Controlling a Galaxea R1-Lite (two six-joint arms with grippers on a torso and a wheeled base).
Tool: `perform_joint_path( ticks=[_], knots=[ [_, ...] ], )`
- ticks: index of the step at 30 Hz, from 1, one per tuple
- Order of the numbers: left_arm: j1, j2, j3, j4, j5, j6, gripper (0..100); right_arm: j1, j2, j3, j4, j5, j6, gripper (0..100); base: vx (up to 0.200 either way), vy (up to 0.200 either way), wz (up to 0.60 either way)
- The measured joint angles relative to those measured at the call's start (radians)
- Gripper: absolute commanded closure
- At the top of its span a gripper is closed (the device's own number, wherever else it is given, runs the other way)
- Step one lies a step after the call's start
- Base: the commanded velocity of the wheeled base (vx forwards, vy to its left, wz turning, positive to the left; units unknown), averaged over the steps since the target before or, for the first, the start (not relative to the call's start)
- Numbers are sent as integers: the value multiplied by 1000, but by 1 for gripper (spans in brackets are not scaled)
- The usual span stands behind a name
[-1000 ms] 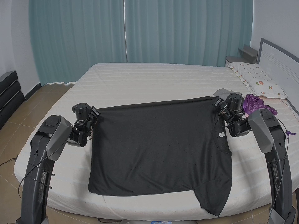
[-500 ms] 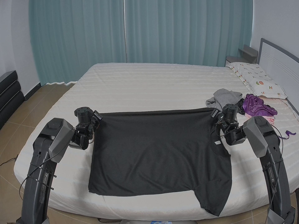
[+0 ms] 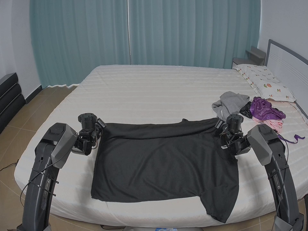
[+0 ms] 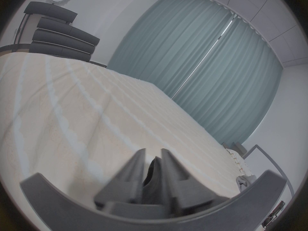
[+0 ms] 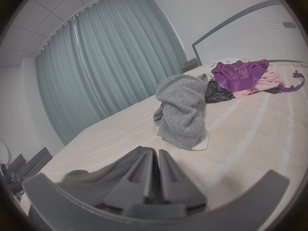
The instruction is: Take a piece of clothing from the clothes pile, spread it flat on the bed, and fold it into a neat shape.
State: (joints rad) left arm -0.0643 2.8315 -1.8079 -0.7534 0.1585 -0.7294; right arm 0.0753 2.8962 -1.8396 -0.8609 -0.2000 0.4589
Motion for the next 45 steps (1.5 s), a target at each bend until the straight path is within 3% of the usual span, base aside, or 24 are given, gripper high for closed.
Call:
perform_joint_path(
  ticks=[10,16,21,30,45],
  knots=[
    [-5,1,7,13,3,-1,0,-3,-16,50,-11,-4,0,0,0,0,0],
    [-1,-26,84,5,5,-5,0,-7,-88,202,-36,7,9,0,0,0,0],
    [0,-90,216,-9,-2,-20,0,-9,-187,408,-63,51,27,0,0,0,0],
    [-7,-281,494,-24,-36,-90,0,-5,-424,847,-112,170,140,0,0,0,0],
    [-40,-654,1146,-75,-177,-171,0,3,-729,1497,-278,370,272,0,0,0,0]
  ],
)
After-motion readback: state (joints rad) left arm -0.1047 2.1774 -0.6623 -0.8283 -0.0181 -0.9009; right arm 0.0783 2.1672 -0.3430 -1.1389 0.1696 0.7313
